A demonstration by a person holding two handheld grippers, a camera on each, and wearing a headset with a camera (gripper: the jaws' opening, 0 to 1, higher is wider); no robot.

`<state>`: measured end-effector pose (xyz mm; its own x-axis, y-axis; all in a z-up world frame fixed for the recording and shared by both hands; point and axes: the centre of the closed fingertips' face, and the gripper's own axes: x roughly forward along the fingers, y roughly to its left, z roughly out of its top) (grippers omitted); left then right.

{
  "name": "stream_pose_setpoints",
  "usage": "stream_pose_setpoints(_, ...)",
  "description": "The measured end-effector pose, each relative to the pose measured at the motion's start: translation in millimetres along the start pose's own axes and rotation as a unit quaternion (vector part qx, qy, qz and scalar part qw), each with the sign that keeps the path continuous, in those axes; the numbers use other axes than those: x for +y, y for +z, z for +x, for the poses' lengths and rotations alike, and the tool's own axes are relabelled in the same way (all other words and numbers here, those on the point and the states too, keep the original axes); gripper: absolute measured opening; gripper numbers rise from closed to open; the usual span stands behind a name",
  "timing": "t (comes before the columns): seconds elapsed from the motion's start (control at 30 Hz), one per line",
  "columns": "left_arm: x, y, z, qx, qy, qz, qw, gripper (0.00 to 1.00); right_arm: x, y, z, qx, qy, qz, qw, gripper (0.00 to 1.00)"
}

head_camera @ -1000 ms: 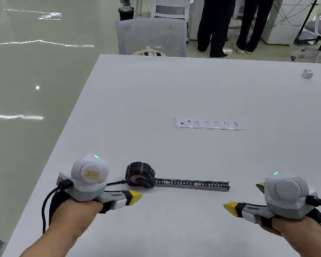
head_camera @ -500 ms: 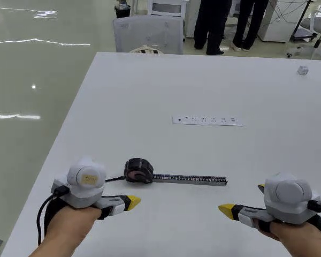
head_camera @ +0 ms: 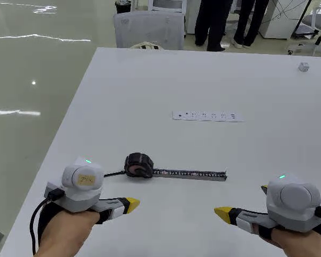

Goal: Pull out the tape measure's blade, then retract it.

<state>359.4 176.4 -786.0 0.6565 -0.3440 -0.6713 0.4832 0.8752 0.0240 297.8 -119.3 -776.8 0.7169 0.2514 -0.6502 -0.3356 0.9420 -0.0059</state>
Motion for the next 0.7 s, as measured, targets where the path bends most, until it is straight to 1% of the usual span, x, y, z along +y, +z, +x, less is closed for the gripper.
stream_pose_setpoints(0.07, -0.3, -1.4, -2.8, 0.006, 0.004, -0.009, 0.9999, 1.0, 2.1, -0.1, -4.5, 0.0, 0.001, 0.002, 1.0, 0.87)
stream_pose_setpoints(0.1, -0.8, -1.5, -3.6, 0.006, 0.004, -0.009, 0.9999, 1.0, 2.6, 0.1, -6.0, -0.001, 0.001, 0.002, 1.0, 0.87)
stream_pose_setpoints(0.3, -4.4, -4.2, -13.9, 0.02, 0.017, -0.027, 0.9993, 1.0, 0.0, 1.5, -16.4, 0.0, -0.005, 0.005, 1.0, 0.89)
stream_pose_setpoints(0.4, -10.2, -4.7, -18.5, 0.024, 0.015, -0.032, 0.9991, 1.0, -0.4, -0.3, -19.1, 0.003, -0.006, 0.009, 0.9999, 0.9)
stream_pose_setpoints(0.43, -14.1, -4.9, -20.4, 0.026, 0.011, -0.031, 0.9991, 1.0, -0.8, -0.8, -20.6, 0.004, -0.008, 0.012, 0.9999, 0.9)
stream_pose_setpoints(0.57, -22.0, -1.7, -26.7, 0.023, 0.006, -0.029, 0.9993, 1.0, 0.1, -1.1, -24.6, 0.004, -0.009, 0.016, 0.9998, 0.9)
stream_pose_setpoints(0.67, -27.7, 0.3, -30.9, 0.024, 0.006, -0.025, 0.9994, 1.0, 1.0, -1.9, -28.3, 0.007, -0.012, 0.02, 0.9997, 0.91)
stream_pose_setpoints(0.7, -29.6, 1.2, -32.8, 0.024, 0.006, -0.029, 0.9993, 1.0, 1.1, -3.1, -29.2, 0.008, -0.013, 0.021, 0.9997, 0.91)
